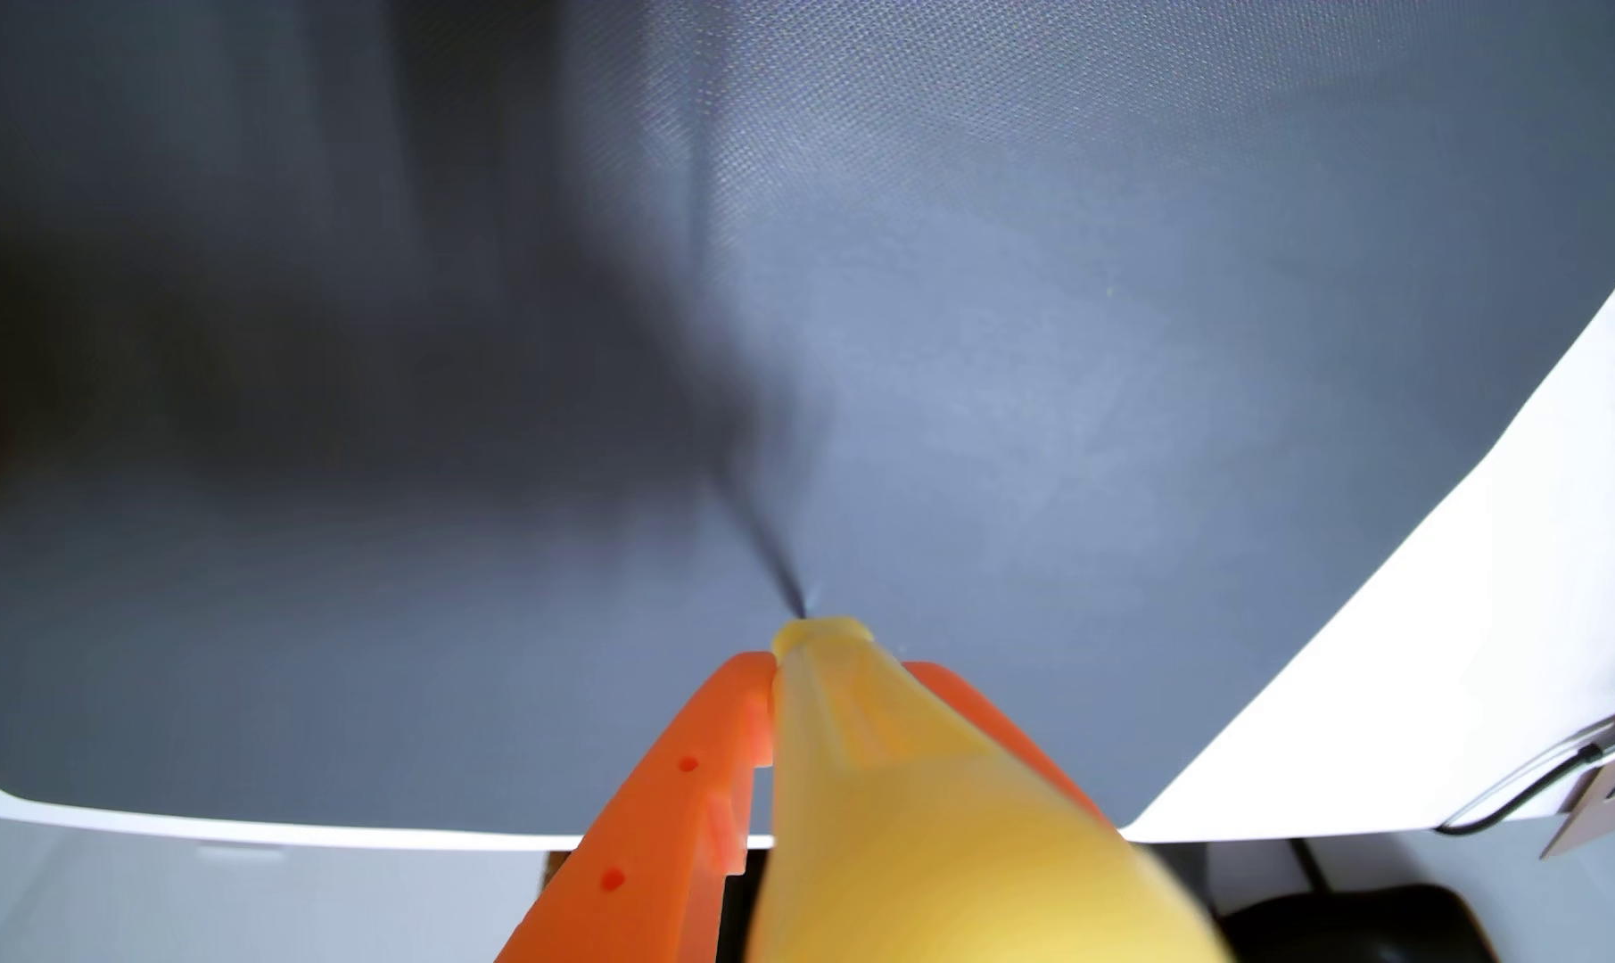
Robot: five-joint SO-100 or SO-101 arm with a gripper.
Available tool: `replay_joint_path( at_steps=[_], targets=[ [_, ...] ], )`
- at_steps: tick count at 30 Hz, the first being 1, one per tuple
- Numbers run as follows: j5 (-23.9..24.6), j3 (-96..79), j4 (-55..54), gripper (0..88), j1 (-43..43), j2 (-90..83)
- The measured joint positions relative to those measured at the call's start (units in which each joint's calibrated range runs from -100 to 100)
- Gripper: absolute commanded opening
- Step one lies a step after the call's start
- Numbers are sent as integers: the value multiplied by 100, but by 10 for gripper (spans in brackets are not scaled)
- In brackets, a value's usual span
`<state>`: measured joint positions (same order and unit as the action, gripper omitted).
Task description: Grab the yellow screwdriver
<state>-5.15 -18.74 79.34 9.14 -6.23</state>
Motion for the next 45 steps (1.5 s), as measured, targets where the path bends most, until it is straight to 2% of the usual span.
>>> replay_joint_path(
  at_steps=[11, 20, 29, 45],
  targets=[
    [-204, 271, 78, 7, -135, -17],
    [-214, 813, 793, 7, -322, -17],
    [-214, 912, 889, 7, -337, -17],
    [-351, 975, 1186, 7, -637, -882]
  ],
)
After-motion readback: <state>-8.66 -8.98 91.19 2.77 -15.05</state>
